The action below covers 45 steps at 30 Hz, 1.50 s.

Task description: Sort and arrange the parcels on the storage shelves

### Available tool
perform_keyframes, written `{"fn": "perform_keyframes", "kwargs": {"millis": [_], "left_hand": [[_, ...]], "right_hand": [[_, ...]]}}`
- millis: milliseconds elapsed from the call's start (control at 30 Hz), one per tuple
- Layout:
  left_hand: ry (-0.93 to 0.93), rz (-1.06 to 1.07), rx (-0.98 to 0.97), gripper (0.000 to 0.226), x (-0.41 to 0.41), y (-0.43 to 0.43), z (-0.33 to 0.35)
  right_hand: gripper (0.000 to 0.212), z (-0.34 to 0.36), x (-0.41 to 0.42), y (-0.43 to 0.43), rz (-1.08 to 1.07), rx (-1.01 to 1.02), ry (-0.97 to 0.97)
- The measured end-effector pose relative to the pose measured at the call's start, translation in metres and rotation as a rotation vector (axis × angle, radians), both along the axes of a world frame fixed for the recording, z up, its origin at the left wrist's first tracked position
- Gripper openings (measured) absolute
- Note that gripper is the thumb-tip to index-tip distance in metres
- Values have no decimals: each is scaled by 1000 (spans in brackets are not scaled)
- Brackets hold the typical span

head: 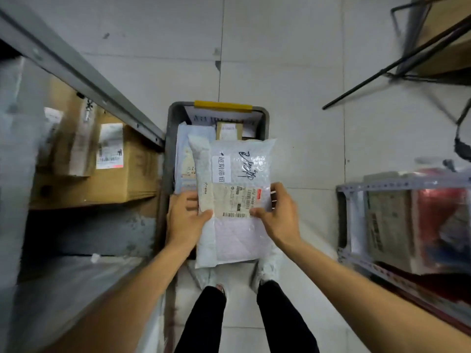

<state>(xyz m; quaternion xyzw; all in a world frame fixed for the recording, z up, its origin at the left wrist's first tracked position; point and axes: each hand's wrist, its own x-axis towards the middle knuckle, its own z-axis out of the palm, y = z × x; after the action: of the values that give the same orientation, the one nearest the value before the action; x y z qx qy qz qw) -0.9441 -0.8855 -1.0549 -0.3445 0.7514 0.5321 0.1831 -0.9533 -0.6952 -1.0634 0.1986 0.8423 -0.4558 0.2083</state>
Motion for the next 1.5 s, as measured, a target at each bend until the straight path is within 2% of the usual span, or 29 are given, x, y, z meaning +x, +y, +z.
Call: {"fn": "perform_keyframes", "kwargs": {"millis": [100, 300, 600, 767, 1000, 1167, 1267, 1367, 1500], "left_hand": [[-85, -18, 27, 37, 12, -1, -55], [-204, -95, 90, 50, 16, -1, -136], [-326, -209, 127, 60, 7, 4, -198], [-326, -304, 49, 55, 10, 5, -213], [-352, -379, 47, 55, 5, 1, -225], [-403, -465, 52, 85, 7, 12, -233], [-457, -553, 81, 92, 5, 17, -233], [-457, -615, 99, 92, -2, 19, -231], [-409, -692, 6, 81, -16, 16, -216]], "right_hand": [[41, -56, 11, -5, 34, 80, -83], [43, -132, 23, -16, 67, 228, -198], [35, -190, 13, -39, 134, 400, -303], [34, -209, 12, -53, 154, 492, -360], [52, -225, 3, -55, 132, 362, -448], [61, -242, -2, -61, 120, 338, -502], [71, -248, -8, -60, 179, 342, -530], [70, -246, -14, -63, 276, 320, -533], [68, -231, -17, -67, 413, 313, -560]]}}
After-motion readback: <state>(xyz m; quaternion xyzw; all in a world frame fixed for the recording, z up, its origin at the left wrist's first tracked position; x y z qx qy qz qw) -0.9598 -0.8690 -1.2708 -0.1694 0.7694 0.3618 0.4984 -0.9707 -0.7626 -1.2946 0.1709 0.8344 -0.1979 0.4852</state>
